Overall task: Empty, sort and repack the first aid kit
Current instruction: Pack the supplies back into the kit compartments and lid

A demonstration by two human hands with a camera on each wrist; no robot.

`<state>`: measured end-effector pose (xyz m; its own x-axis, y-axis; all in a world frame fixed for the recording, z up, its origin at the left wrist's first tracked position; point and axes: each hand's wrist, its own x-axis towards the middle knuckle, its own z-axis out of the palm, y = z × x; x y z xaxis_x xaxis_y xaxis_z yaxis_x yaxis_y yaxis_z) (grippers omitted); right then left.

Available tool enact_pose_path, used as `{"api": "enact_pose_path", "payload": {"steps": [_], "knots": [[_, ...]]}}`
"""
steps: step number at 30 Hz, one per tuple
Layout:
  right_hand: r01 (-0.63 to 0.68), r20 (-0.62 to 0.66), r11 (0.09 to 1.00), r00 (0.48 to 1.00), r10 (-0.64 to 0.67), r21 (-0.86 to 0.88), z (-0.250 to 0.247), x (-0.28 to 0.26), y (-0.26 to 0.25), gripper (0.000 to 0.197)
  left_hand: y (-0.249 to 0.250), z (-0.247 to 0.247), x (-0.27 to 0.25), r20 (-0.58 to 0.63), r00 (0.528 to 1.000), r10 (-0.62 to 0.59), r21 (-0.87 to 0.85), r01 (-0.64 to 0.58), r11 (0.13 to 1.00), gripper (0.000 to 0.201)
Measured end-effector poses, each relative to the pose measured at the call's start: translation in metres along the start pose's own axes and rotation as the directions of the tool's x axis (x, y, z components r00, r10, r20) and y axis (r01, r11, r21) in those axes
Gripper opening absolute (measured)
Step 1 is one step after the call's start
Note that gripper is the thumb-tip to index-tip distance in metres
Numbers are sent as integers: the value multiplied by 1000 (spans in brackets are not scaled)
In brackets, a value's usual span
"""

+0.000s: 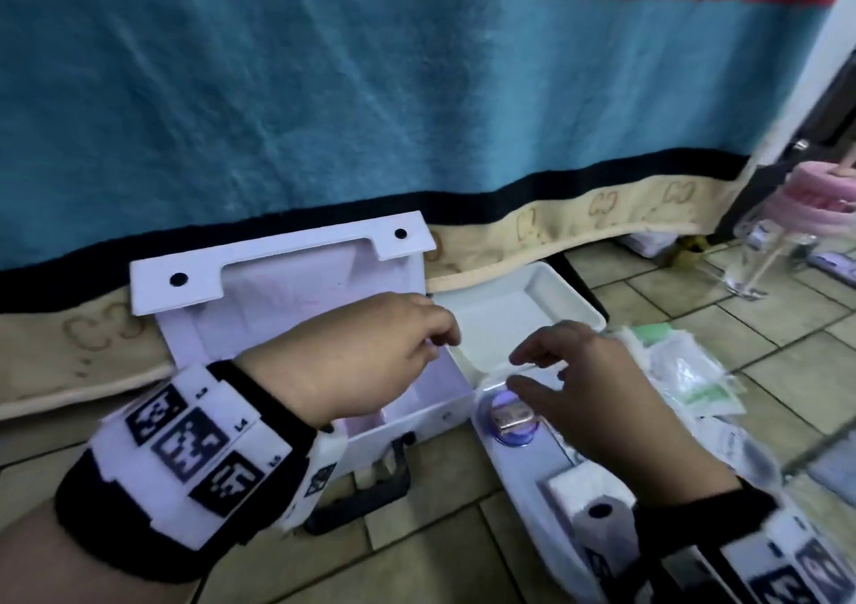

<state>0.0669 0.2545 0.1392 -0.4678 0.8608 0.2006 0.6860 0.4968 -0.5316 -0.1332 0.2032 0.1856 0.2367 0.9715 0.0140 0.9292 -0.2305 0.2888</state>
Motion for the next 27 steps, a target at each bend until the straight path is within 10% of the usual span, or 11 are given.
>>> {"api": "enact_pose_path", "payload": {"steps": [9, 27], "knots": [[-364, 129, 816, 877, 463, -450, -34, -34, 91, 38, 42, 54, 70, 253, 964, 88, 105, -118, 987, 27], [-440, 161, 849, 853, 497, -292, -14, -34, 82, 25, 87, 128, 126, 320, 943, -95, 400, -44, 915, 26]]}}
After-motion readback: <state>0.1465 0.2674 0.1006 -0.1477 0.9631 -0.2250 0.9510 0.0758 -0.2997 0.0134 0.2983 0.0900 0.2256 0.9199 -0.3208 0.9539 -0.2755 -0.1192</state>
